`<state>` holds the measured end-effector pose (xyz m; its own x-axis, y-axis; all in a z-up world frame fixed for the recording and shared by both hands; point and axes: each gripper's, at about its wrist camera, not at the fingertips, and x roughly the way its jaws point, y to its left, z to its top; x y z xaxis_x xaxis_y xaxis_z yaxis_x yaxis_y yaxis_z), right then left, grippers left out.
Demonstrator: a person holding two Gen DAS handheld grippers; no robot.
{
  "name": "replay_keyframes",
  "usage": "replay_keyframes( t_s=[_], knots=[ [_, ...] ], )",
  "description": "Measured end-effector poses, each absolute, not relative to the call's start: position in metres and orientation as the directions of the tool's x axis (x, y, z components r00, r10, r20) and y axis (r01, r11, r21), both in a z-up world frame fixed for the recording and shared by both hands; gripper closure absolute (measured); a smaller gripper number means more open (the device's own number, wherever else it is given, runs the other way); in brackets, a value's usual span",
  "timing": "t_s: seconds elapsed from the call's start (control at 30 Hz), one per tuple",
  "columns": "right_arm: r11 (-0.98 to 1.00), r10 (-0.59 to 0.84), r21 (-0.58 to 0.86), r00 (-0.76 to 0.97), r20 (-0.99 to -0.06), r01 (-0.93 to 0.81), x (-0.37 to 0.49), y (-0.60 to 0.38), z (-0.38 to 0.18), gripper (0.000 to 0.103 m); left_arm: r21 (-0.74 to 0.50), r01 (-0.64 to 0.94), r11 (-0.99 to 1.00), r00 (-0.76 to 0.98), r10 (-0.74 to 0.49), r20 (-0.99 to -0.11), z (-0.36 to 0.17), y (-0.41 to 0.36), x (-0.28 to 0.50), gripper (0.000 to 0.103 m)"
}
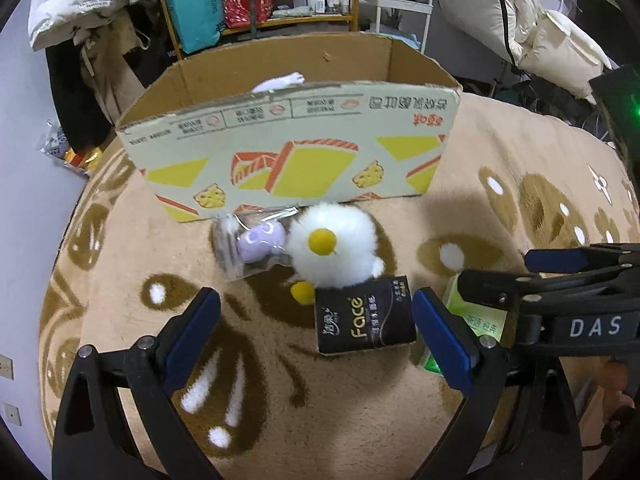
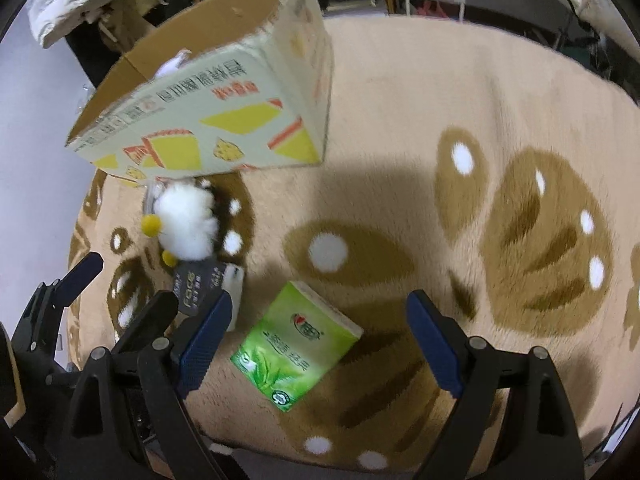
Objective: Organize soft objects
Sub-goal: 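Lower the right tool onto the green tissue pack and close on it, then close the left tool on the black Face pack while the right tool holds the green pack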
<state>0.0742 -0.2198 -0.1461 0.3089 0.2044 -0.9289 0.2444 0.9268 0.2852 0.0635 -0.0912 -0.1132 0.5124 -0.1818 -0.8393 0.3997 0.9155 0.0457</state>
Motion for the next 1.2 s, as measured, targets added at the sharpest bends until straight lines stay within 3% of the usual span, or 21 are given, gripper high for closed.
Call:
replay_keyframes(
  t_s=[0.17,0.23,0.4,0.97,1.2],
  knots=[
    [0.923,0.22,0.291,0.276,-0.936,0.253,0.075,-0.217,-0.155,0.011,0.041,0.423,0.905,0.487,-0.189,-0.852,-0.12,-0.097,0.063,0.007],
    [0.924,0.219,0.286,0.263,-0.94,0.253,0.076,-0.216,-0.159,0.022,0.041,0.433,0.9,0.474,-0.189,-0.86,-0.125,-0.101,0.064,0.007],
    [0.912,0.255,0.31,0.221,-0.941,0.269,0.077,-0.215,-0.172,0.033,0.052,0.457,0.888,0.444,-0.177,-0.878,-0.137,-0.11,0.065,0.008],
    [0.91,0.278,0.327,0.209,-0.938,0.255,0.083,-0.206,-0.18,0.035,0.042,0.449,0.892,0.378,-0.147,-0.914,-0.163,-0.118,0.076,0.008],
    [0.914,0.279,0.325,0.207,-0.938,0.241,0.084,-0.2,-0.18,0.035,-0.019,0.452,0.892,0.317,-0.18,-0.931,-0.176,-0.124,0.082,0.034]
  ],
)
